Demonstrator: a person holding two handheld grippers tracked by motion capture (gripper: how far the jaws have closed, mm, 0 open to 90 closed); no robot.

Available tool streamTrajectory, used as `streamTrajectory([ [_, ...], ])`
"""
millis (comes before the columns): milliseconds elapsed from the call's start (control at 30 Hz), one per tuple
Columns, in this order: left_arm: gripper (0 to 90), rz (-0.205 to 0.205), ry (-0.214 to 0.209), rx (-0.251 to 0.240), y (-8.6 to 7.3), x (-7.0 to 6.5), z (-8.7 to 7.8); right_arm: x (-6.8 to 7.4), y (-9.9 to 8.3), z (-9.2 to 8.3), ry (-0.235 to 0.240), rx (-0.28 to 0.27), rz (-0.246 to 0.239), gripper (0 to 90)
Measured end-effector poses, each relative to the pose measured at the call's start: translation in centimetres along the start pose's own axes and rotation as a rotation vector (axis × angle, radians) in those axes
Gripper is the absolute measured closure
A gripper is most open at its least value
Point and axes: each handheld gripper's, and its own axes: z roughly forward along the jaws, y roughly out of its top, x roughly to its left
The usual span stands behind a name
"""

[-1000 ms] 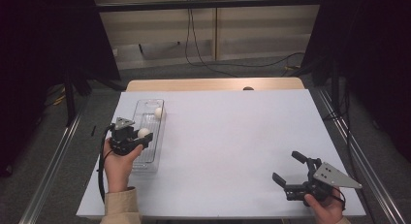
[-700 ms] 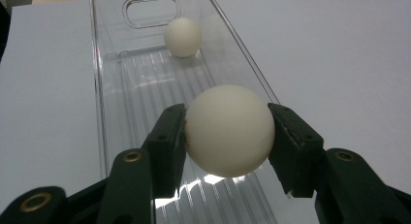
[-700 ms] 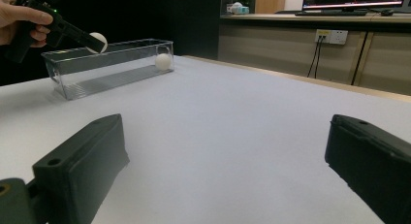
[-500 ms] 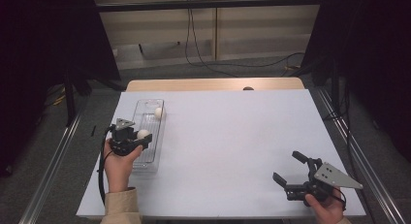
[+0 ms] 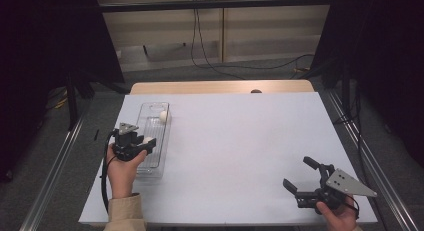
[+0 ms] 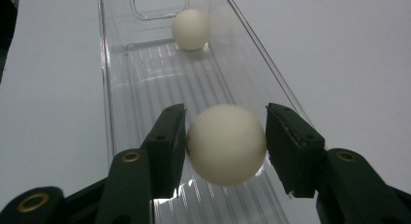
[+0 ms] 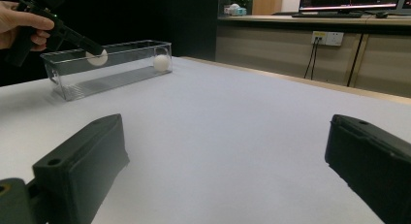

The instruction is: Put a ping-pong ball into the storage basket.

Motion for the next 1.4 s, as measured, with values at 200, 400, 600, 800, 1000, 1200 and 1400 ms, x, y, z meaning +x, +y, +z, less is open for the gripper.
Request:
streamTrajectory([
  [200,48.8,-0.004,0.011,-0.003,0.0,0.1,-0.2,0.1,0.0,0.1,0.004,0.004,-0.008,0.8],
  [400,45.4,-0.007,0.007,-0.012,0.0,0.0,-0.3,0.1,0.0,0.1,0.003,0.001,-0.006,0.8],
  [600,38.9,-0.007,0.005,-0.025,0.0,0.0,-0.5,0.1,0.0,0.1,0.005,0.001,-0.006,0.8],
  [800,30.5,-0.009,0.004,-0.038,0.1,-0.2,-0.6,0.2,0.0,0.1,0.007,0.002,-0.007,0.9],
  [1000,23.4,-0.01,-0.001,-0.056,0.2,-0.3,-0.7,0.1,0.0,-0.1,0.001,0.0,-0.005,0.9],
  [1200,15.8,-0.008,-0.008,-0.068,0.1,-0.4,-0.7,0.2,0.0,0.0,0.005,0.002,-0.008,0.9],
  [1400,7.6,-0.009,-0.028,-0.106,0.1,-0.6,-1.1,0.1,0.1,0.1,0.002,0.0,-0.006,0.9],
])
